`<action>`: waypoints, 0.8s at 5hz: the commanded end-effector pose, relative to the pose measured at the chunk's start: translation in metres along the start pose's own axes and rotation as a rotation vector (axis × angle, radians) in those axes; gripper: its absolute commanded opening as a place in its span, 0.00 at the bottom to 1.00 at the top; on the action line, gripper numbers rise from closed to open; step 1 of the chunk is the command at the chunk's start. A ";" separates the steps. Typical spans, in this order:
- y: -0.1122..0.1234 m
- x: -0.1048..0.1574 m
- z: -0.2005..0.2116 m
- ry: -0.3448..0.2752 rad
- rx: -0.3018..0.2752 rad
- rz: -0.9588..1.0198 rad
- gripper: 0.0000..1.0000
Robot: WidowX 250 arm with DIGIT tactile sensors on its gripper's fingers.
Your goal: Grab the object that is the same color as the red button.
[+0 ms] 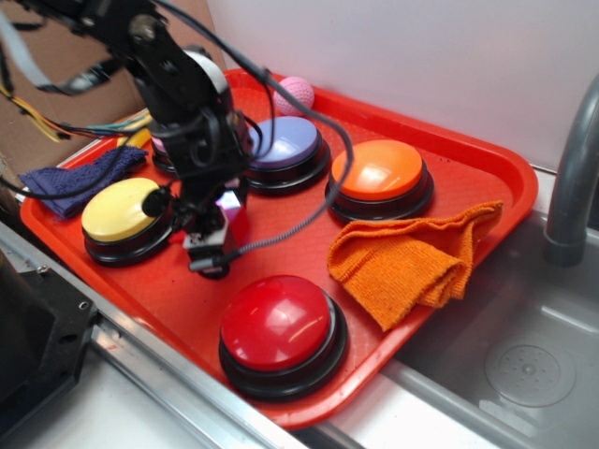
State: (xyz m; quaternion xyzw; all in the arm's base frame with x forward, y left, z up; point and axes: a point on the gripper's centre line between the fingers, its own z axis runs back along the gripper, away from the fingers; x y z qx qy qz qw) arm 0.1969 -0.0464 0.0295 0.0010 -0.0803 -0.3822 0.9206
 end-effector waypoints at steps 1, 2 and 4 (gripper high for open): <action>0.003 0.017 0.079 0.096 0.037 0.444 0.00; 0.012 0.017 0.122 0.070 -0.077 0.621 0.00; 0.016 0.023 0.145 0.068 0.052 0.705 0.00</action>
